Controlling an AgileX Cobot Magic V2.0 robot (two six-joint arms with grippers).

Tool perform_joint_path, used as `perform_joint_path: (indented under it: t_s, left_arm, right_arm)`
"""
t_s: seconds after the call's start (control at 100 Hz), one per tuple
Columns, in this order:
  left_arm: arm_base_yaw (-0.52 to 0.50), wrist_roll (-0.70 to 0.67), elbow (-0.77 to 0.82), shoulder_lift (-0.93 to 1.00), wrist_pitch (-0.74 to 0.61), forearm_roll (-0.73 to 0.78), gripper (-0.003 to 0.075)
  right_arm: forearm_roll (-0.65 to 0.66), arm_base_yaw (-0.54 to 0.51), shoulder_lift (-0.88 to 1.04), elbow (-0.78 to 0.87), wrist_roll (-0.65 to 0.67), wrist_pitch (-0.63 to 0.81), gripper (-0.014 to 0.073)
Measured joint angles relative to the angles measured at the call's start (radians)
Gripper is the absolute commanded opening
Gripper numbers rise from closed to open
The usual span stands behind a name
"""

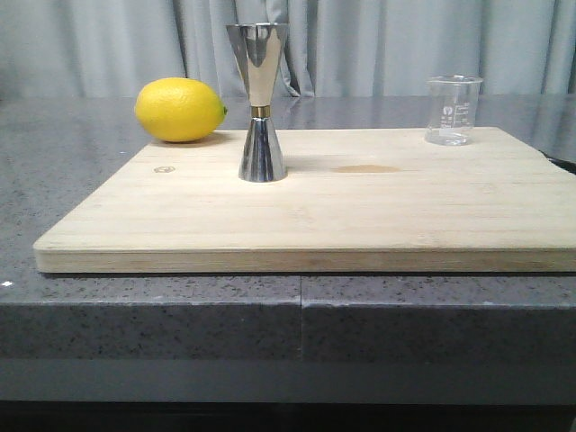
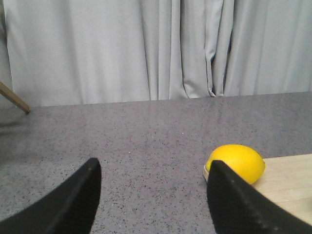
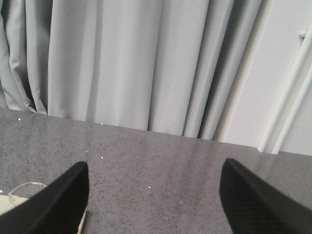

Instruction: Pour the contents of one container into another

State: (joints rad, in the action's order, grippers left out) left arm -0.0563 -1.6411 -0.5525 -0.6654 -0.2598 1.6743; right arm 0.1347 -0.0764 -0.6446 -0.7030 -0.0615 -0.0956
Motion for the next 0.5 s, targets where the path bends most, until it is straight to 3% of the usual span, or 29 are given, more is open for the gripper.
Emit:
perform_joint_path:
  t_s: [0.5]
  left_arm:
    - [0.000, 0.000, 0.225, 0.225, 0.000, 0.000, 0.0440]
  right_arm:
    - [0.002, 0.000, 0.352, 0.294, -0.001, -0.002, 0.0506]
